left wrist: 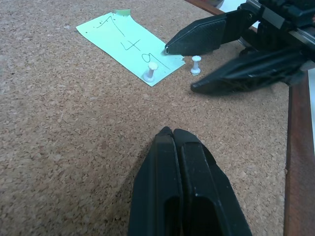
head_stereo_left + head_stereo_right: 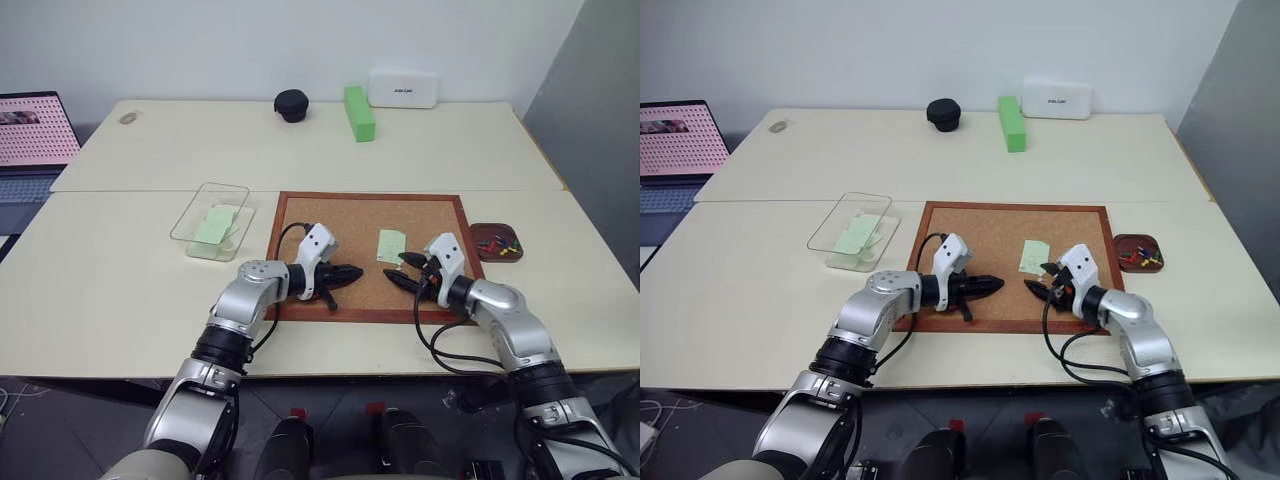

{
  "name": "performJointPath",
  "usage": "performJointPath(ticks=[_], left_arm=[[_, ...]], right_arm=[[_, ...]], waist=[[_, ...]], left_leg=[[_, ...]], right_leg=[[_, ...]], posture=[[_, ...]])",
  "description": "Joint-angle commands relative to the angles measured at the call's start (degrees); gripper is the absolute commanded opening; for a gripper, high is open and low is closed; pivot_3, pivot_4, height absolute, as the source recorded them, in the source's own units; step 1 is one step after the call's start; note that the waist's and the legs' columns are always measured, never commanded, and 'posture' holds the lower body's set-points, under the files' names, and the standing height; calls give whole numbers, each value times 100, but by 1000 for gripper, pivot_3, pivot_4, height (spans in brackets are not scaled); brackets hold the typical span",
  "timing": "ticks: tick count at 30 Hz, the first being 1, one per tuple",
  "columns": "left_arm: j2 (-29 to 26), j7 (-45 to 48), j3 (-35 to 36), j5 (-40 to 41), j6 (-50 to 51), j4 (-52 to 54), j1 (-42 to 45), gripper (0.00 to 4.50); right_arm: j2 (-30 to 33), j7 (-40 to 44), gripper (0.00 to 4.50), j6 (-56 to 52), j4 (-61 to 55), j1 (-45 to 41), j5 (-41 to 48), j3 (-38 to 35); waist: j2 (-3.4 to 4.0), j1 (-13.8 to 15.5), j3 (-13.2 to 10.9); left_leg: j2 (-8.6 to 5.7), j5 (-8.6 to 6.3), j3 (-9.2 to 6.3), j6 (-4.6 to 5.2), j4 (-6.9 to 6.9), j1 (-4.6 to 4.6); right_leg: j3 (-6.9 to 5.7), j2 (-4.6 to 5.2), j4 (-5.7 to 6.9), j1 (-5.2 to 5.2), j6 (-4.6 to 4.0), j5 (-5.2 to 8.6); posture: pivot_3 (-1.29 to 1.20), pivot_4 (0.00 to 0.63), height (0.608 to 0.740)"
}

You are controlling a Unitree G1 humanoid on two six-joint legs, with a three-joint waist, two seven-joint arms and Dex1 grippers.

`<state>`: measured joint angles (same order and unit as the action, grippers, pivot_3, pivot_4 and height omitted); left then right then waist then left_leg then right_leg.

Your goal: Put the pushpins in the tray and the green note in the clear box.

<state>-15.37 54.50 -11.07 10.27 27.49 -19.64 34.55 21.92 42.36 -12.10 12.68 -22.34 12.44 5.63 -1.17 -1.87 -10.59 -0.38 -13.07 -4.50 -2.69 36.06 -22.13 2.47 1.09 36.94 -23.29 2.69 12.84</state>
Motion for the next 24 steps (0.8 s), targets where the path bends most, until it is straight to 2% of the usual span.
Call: performJointPath(ticks=[1,9,16,24], left_arm=[[14,39,-176,-29,140,-7,-111,0],[15,50,-192,-28,157,2,-96,0],[0,44,-197,-30,193,69,-126,0],[-17,72,-225,-6,280,170,-190,0]], right_arm=[[-28,-4,1574,120,45,-141,6,-130],[1,-59,20,154,134,-163,-35,-151],[24,-47,20,150,-132,-100,66,-241],[56,-171,20,-600,-1380,19,794,-719]], waist=[[0,0,0],[0,0,0],[0,-1,0],[1,3,0]], left_leg=[[0,0,0,0,0,0],[0,0,0,0,0,0],[0,0,1,0,2,2],[-1,0,0,0,0,-2]], right_leg=[[0,0,0,0,0,0],[0,0,1,0,0,0],[1,0,3,1,1,-1],[2,1,2,-2,0,0]], posture=[[0,150,740],[0,150,740],[0,150,740],[0,150,740]])
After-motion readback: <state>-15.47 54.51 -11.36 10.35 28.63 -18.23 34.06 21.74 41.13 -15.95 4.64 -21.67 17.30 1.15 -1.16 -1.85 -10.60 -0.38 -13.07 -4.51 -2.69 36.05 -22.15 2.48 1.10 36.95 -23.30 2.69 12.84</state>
